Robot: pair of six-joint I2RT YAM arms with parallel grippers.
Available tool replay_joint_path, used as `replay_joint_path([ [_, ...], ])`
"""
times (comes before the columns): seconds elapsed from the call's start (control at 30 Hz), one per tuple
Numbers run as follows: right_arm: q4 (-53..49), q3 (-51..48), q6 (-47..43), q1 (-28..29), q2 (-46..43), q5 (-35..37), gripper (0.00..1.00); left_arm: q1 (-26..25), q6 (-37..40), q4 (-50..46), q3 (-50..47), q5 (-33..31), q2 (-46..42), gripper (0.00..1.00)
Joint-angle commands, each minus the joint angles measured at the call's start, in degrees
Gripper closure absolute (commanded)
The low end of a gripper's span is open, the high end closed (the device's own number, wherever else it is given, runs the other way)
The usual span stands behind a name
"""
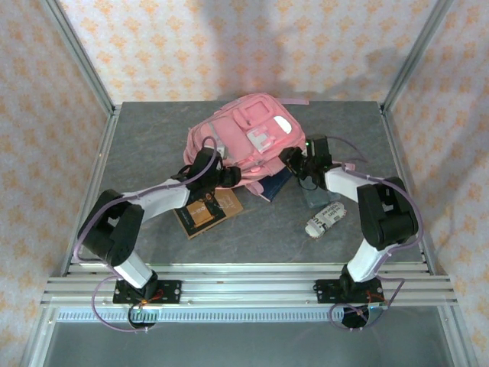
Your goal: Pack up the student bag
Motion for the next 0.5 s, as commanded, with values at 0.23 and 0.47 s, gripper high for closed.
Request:
replay_joint_path([
  [0.23,-10.8,6.8,-19.6,12.5,-7.7,12.7,0.48,1.0,-10.0,2.9,-12.9,-9.7,-12.5,0.46],
  [0.47,-6.8,15.7,-14.2,15.7,3.4,3.0,0.47,1.1,-15.9,3.2,-21.6,-14.1,-23.9,0.44],
])
